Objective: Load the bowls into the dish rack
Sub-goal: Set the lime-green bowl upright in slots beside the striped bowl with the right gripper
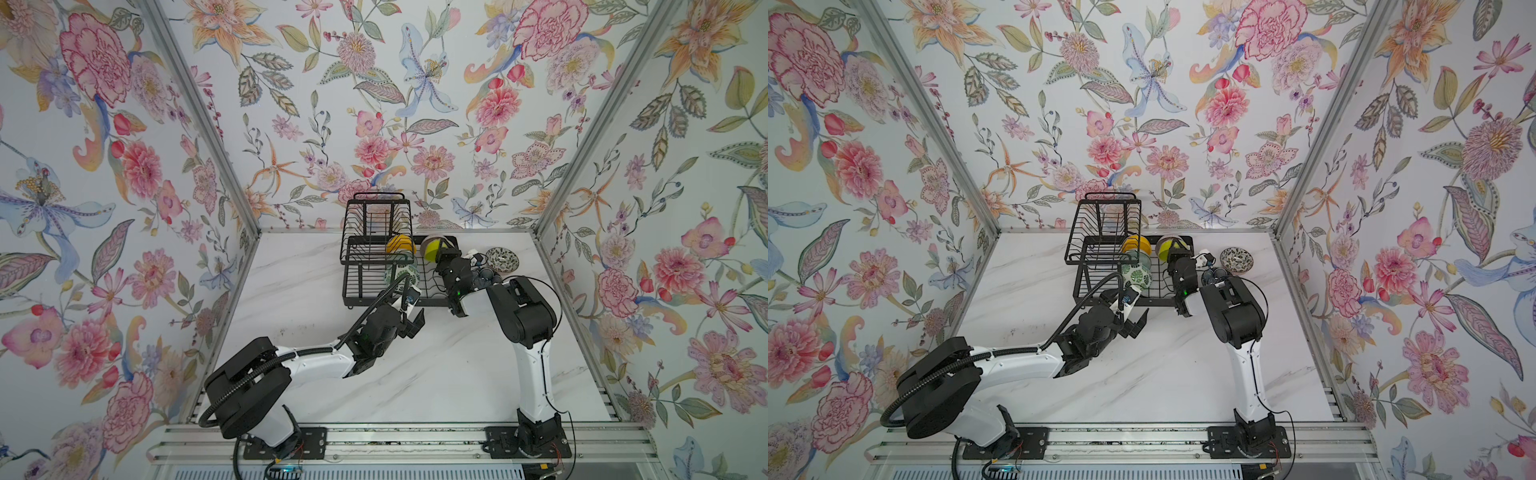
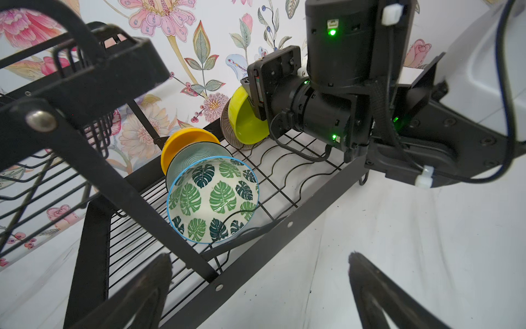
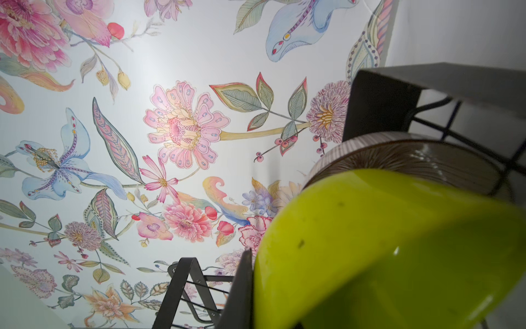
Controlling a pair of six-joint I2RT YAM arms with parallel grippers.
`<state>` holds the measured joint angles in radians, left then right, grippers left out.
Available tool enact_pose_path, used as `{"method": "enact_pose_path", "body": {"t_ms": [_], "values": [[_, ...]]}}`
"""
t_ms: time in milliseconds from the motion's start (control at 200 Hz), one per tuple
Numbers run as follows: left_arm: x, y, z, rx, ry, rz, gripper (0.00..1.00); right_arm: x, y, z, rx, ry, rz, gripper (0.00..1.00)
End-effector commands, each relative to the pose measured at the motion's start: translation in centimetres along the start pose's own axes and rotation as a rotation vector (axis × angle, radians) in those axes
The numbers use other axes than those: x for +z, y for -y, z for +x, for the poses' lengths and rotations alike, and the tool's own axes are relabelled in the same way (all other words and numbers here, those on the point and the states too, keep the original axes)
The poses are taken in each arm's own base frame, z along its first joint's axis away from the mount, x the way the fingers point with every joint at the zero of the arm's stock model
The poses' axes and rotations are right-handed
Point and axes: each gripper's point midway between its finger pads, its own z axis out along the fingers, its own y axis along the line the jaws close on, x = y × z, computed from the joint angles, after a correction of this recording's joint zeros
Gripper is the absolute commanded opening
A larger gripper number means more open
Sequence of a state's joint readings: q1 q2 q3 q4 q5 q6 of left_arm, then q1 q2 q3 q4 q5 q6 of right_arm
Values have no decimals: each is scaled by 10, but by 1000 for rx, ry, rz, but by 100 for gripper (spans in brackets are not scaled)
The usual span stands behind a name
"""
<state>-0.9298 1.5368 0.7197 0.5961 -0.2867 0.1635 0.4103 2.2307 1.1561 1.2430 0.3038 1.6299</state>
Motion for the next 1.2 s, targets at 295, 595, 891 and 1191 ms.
{"method": "enact_pose_path", "body": {"t_ms": [295, 595, 891, 1191], "values": [[-3, -10, 4, -42, -8, 6, 99, 6, -6, -2, 47, 35, -90, 0], [-3, -12, 6, -51, -10, 1, 99, 10, -1, 2, 43, 38, -86, 0], [-5, -15, 8, -61, -10, -4, 99, 9, 14, 7, 29, 27, -56, 0], [-5, -18, 9, -68, -9, -8, 99, 7, 26, 10, 52, 27, 2, 0]]}}
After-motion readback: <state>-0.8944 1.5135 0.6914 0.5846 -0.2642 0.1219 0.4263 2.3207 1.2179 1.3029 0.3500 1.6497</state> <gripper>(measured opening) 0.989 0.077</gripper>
